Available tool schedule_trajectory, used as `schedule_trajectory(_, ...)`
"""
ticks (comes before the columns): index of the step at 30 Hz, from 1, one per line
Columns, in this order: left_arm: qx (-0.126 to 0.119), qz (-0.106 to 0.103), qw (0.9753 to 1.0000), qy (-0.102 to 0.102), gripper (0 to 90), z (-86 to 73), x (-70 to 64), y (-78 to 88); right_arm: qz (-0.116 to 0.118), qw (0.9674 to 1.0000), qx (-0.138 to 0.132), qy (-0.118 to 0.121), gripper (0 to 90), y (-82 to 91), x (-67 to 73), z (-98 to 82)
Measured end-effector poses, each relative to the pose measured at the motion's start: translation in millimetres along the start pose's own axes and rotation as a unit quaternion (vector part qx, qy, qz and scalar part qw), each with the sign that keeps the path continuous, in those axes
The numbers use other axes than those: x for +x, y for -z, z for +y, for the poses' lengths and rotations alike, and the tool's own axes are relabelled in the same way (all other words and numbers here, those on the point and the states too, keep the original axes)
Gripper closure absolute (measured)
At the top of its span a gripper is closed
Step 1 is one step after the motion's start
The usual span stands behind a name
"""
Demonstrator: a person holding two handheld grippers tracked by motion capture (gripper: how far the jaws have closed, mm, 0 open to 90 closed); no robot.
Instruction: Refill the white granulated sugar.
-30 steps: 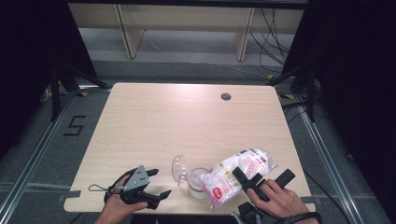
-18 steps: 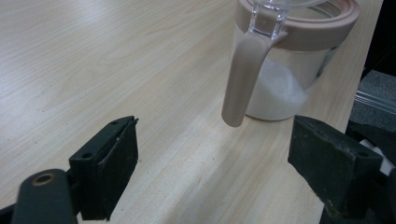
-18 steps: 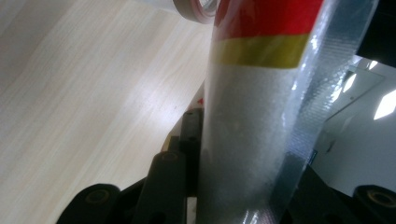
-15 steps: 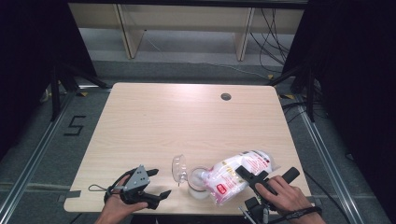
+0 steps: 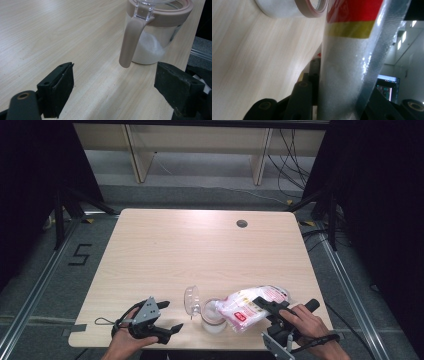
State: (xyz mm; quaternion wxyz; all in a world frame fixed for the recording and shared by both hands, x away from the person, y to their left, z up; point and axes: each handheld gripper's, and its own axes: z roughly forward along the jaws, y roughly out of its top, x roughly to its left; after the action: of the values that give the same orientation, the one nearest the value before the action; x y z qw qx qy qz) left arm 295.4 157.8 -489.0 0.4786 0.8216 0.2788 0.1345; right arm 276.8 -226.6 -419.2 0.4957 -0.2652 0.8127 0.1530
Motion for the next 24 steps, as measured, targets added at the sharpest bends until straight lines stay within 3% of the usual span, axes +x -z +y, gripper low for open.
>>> schedule_trajectory(3, 0.0, 0.0, 1.0, 0.001, 15.6, 0.0, 0.1, 0.0, 0.004, 0.9996, -0.002, -0.028, 76.1, -1.5, 3.0, -4.1)
schedule_trajectory(4, 0.001, 0.001, 1.0, 0.0, 15.6, 0.0, 0.2, 0.0, 0.002, 0.9997, -0.014, -0.022, 76.1, -2.6, 1.3, -5.5)
schedule_trajectory(5, 0.0, 0.0, 1.0, 0.001, 15.6, -0.1, 0.1, -0.1, 0.003, 0.9991, -0.013, -0.041, 76.2, -2.6, 3.3, -6.7)
schedule_trajectory(7, -0.001, -0.002, 1.0, 0.002, 15.6, 0.1, -0.5, 0.0, 0.001, 0.9982, -0.02, -0.057, 76.2, -3.1, 3.6, -9.0)
schedule_trajectory(8, -0.001, -0.002, 1.0, 0.002, 15.6, 0.1, -0.4, 0.0, -0.004, 0.9981, -0.03, -0.054, 76.2, -4.7, 1.9, -10.2)
schedule_trajectory(10, 0.001, 0.0, 1.0, 0.0, 15.6, 0.0, 0.1, 0.2, 0.005, 0.9945, -0.025, -0.101, 76.3, -4.8, 6.9, -11.9)
schedule_trajectory(11, -0.001, -0.001, 1.0, 0.0, 15.6, 0.0, 0.1, 0.1, 0.002, 0.9948, -0.041, -0.093, 76.4, -6.9, 4.3, -13.4)
schedule_trajectory(12, 0.001, -0.002, 1.0, -0.004, 15.6, 0.4, 0.8, 0.4, 0.007, 0.9918, -0.041, -0.12, 76.4, -7.1, 7.4, -14.6)
schedule_trajectory(14, -0.001, -0.002, 1.0, 0.0, 15.6, 0.2, 0.4, 0.1, -0.002, 0.9916, -0.061, -0.113, 76.4, -10.5, 5.4, -17.8)
schedule_trajectory(15, 0.001, -0.004, 1.0, 0.0, 15.6, 0.2, 0.5, 0.2, -0.003, 0.9914, -0.045, -0.123, 76.5, -8.6, 5.9, -19.1)
schedule_trajectory(19, -0.003, -0.001, 1.0, -0.002, 15.6, 0.3, 0.4, -0.1, 0.0, 0.982, -0.063, -0.178, 76.7, -15.1, 10.8, -27.5)
schedule_trajectory(20, -0.003, -0.001, 1.0, -0.001, 15.6, 0.2, 0.4, -0.2, -0.001, 0.9819, -0.065, -0.178, 76.8, -16.0, 10.2, -28.9)
schedule_trajectory(21, 0.001, -0.004, 1.0, 0.0, 15.6, 0.3, 0.5, 0.2, 0.0, 0.9794, -0.068, -0.19, 76.9, -17.4, 11.7, -30.4)
schedule_trajectory(24, 0.0, -0.005, 1.0, 0.001, 15.6, 0.5, 0.1, 0.2, -0.001, 0.9762, -0.066, -0.207, 77.1, -20.7, 14.4, -33.5)
